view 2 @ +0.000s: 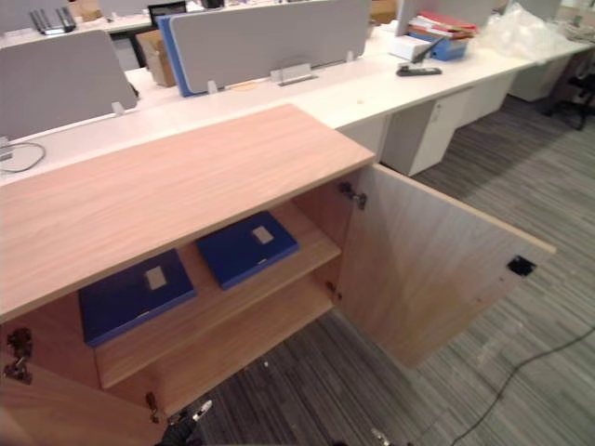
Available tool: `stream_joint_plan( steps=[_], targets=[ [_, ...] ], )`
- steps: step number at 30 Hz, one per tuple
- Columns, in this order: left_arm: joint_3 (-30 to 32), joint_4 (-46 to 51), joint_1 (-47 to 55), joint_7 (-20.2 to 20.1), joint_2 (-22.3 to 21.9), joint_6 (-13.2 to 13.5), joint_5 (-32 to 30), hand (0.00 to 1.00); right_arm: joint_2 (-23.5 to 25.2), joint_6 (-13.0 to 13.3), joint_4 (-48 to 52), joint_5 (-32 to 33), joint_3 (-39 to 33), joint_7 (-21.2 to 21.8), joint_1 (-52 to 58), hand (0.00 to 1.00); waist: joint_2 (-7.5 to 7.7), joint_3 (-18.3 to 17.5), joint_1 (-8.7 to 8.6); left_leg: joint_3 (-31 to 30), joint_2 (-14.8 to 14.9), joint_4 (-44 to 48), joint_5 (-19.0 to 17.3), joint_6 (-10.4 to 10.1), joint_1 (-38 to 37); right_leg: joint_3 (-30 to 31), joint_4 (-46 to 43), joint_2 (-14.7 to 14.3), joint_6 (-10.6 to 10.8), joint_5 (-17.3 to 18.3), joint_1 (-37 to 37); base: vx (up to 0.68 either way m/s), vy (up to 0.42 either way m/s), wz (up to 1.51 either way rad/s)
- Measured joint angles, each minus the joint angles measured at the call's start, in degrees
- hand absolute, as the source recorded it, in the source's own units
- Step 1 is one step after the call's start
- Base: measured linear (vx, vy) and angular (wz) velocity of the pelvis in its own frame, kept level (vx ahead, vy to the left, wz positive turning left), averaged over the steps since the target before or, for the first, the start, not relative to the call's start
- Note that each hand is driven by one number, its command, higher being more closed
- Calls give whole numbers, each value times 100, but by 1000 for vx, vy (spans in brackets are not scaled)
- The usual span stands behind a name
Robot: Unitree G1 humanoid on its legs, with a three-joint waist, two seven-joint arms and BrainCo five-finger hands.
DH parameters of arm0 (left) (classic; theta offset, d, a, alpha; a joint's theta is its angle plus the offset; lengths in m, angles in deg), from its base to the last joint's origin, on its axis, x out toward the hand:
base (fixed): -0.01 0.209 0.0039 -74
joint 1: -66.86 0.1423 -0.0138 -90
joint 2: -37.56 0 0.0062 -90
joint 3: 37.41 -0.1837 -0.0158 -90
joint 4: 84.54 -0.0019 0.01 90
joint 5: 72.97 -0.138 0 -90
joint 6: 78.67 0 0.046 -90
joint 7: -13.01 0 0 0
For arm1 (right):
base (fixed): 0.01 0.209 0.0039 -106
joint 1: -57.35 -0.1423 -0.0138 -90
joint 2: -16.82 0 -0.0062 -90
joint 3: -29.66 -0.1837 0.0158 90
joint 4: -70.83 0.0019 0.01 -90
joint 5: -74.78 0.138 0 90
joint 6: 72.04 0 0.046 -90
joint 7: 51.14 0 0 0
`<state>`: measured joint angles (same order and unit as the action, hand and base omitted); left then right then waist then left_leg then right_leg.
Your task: Walk over to the cabinet, pick up the folder, carry it to the office cabinet, place the folder inside the office cabinet, then close the office cabinet door
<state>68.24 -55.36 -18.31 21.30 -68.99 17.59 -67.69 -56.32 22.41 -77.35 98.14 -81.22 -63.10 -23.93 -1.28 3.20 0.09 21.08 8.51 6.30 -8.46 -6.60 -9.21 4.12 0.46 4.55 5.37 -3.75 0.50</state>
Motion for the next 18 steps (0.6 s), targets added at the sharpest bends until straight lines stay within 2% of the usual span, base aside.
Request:
stream_joint_plan(
  steps=[1,2,3,4,5,6,7,8,10,11,14,15,18],
  targets=[
    [48,-1,-3,-1,-22,7,-3,0,-3,9,44,-1,0,0,-88,0,-35,56,30,311,53,3,4,18,7,-450,-193,-72,-137,-104,-274,-87,-56,-126],
    [94,7,-1,-6,-40,1,-29,0,-1,7,118,-4,-2,-2,-174,0,-83,100,79,631,129,-7,29,64,0,-1324,-261,8,-431,-45,-366,-73,-97,-120],
    [109,13,-13,-7,-60,-5,-43,0,-8,4,159,-4,-37,-5,-178,0,-132,133,51,728,148,-2,31,63,-34,-1919,-440,151,-663,167,-394,-16,-50,-95],
    [96,66,47,-10,-155,-22,-46,0,-84,2,226,-5,-40,-14,-150,0,-246,221,33,887,174,-7,34,63,-204,-3026,-1204,619,-768,555,-501,-1,8,-64],
    [63,87,118,-16,-140,-8,-42,0,-81,5,240,-6,-34,-11,-110,0,-217,216,28,996,125,-1,33,62,-310,-3412,-1577,901,-804,541,-527,-2,65,-71],
    [54,87,127,-19,-79,-5,-7,0,-49,5,232,-6,-28,-9,-44,0,-100,212,39,1038,-17,-12,23,54,-398,-3542,-1701,1062,-683,432,-545,-15,42,-62],
    [-52,36,96,-36,-59,-17,-8,0,-65,2,213,-6,-15,-5,-47,0,-72,210,46,987,-22,-30,24,60,-392,-3483,-1636,1018,-409,387,-548,-29,-51,-64],
    [-209,26,87,-66,-57,-17,-22,0,-111,3,193,-7,-13,-2,-88,0,-131,228,40,891,7,-49,47,121,-365,-3364,-1384,869,-342,313,-538,-50,-111,-59],
    [-304,27,73,-95,-47,-18,-30,0,-170,-18,-22,-6,-22,0,-155,0,-150,240,44,591,27,-117,15,320,-282,-3233,-845,630,-364,98,-457,-91,-107,-49],
    [-317,28,73,-98,-40,-17,-24,0,-172,-38,-90,-4,-34,-1,-179,0,-140,247,52,370,37,-248,-50,350,-318,-3229,-515,453,-382,-52,-357,-141,-66,-36],
    [-319,3,55,-104,38,-20,97,0,-165,-71,-188,-5,-47,7,-161,0,-47,274,58,299,48,-348,-57,283,-417,-3246,39,239,-381,-293,-77,-115,-51,-19],
    [-318,-18,49,-104,60,-24,193,0,-166,-86,-235,-4,-102,14,-131,0,-24,290,56,289,29,-309,-80,233,-456,-3250,336,171,-372,-541,99,-56,-45,-6],
    [-347,-51,37,-104,68,-22,286,0,-161,-95,-269,10,-275,29,-132,0,-34,304,35,242,-10,-272,-51,114,-493,-3232,478,178,-333,-687,185,-12,9,2]
  ],
)
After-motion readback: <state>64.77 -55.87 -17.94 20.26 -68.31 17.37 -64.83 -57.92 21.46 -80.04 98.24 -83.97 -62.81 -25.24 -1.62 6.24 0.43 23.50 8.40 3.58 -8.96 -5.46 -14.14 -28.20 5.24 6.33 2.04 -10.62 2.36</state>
